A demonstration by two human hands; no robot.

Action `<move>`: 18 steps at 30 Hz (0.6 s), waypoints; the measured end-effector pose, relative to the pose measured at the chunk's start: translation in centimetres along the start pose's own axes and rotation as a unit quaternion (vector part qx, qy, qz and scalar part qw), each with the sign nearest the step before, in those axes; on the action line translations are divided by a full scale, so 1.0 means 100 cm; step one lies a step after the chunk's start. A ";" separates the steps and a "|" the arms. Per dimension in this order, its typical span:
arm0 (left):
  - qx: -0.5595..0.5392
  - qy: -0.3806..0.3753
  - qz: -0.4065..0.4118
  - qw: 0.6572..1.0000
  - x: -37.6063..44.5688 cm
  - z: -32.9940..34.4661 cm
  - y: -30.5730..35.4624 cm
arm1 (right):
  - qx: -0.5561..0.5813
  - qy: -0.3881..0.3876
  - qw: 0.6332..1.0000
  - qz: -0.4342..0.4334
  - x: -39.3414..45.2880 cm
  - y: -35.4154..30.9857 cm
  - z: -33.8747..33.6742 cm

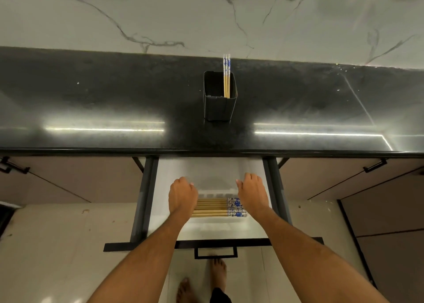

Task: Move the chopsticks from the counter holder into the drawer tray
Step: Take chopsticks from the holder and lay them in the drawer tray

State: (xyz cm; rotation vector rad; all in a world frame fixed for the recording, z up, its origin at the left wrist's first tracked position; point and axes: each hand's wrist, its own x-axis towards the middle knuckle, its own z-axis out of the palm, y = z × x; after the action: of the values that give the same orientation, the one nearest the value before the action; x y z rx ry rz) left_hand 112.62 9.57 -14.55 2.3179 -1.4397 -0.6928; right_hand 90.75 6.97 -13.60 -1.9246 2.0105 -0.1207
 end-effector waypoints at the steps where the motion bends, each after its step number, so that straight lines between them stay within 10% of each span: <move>1: 0.009 0.020 0.041 0.999 0.001 -0.007 0.005 | -0.028 0.026 0.999 -0.036 0.001 -0.004 -0.007; 18: 0.123 0.181 0.308 0.926 0.064 -0.143 0.150 | -0.108 0.237 0.951 -0.166 0.063 -0.086 -0.178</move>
State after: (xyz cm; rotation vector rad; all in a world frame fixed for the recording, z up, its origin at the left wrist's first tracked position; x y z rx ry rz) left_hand 111.85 -2.46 3.50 1.8298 -1.9899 0.0955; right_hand 93.37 -3.04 4.39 -2.5645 2.0182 -0.5118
